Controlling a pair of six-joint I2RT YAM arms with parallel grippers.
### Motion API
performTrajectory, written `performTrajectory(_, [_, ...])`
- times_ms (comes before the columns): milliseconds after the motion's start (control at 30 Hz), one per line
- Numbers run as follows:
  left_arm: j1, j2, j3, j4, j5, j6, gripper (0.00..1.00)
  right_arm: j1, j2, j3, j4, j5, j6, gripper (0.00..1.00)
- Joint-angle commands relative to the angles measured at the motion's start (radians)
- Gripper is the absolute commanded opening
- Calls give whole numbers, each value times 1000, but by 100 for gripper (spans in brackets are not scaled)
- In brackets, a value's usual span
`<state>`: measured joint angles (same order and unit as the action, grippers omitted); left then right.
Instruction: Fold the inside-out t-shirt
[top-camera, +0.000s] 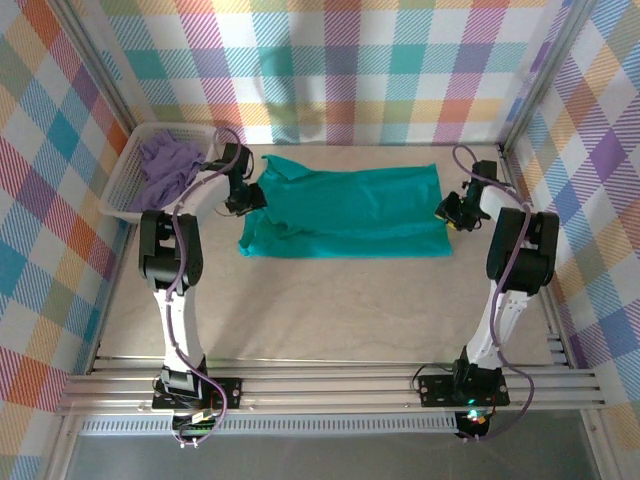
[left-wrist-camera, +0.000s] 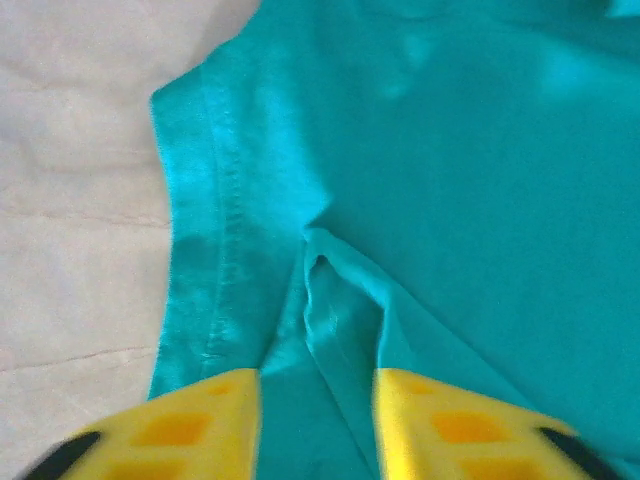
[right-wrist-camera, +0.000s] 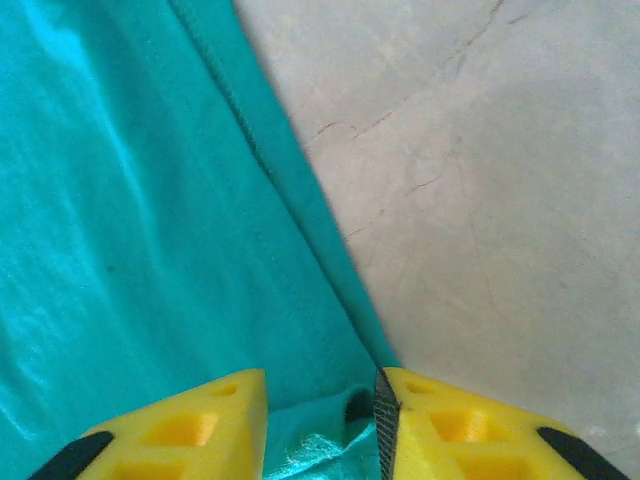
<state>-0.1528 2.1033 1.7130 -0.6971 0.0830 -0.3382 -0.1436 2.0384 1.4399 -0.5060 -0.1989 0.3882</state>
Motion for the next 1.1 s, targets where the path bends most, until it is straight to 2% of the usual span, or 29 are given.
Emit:
performTrajectory(0, [13, -102, -15, -33, -55, 8, 45, 12, -114, -6, -37, 39, -43, 39])
performTrajectory(133, [-11, -341, -311, 129, -39, -48, 51, 81, -292, -186, 33, 26, -43, 49])
performTrajectory(233, [-51, -443, -511, 288, 106, -110, 52, 118, -326, -269, 64, -51, -34, 51])
performTrajectory(300, [-76, -440, -567, 359, 182, -134, 52, 122, -309, -284, 75, -99, -39, 51])
performTrajectory(433, [-97, -345, -559, 448, 242, -129, 52, 121, -240, -257, 49, -59, -54, 48])
performTrajectory(567, [-91, -239, -509, 428, 185, -100, 51, 116, -165, -211, -21, 31, -73, 46])
performTrajectory(667, [-81, -222, -527, 381, 115, -86, 50, 109, -127, -181, -99, 89, -87, 45])
performTrajectory(767, [-73, -228, -587, 368, 91, -82, 50, 110, -106, -165, -191, 131, -94, 44])
performTrajectory(933, [-83, -286, -766, 410, 145, -117, 49, 114, -169, -258, -241, 188, -85, 43])
performTrajectory(1067, [-120, -418, -926, 410, 152, -140, 50, 112, -316, -424, -201, 214, -32, 43])
